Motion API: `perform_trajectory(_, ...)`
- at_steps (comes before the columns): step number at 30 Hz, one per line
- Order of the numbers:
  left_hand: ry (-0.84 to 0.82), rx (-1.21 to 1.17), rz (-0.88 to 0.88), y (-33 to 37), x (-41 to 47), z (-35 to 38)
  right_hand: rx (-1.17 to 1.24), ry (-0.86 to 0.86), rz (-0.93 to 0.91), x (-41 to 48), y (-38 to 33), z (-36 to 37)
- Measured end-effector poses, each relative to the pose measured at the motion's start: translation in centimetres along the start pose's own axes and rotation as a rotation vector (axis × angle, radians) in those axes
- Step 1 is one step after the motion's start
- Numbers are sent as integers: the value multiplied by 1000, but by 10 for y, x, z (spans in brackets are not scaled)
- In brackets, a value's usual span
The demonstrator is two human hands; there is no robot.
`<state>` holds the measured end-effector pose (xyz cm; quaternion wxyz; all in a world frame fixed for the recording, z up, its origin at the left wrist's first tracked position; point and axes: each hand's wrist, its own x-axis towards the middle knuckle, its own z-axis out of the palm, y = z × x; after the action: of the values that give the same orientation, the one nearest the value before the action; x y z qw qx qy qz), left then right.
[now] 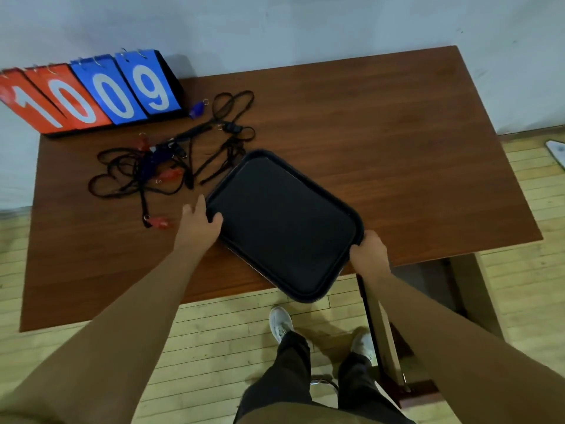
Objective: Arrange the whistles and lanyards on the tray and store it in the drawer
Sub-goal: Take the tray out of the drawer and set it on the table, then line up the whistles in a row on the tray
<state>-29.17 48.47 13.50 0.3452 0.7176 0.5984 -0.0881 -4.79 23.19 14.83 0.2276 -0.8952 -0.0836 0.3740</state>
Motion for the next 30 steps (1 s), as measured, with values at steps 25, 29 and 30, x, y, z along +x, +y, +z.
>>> perform_trajectory(25, 149, -91, -95, -48, -38, 11, -130, -124, -237, 32, -80, 9)
perform_trajectory(29, 172, -76, -97, -50, -29, -13, -302, -81, -365, 33, -111, 8)
perform_trajectory(30, 170, -80, -102, -50, -26, -21, -319, -99, -397, 32, -123, 10)
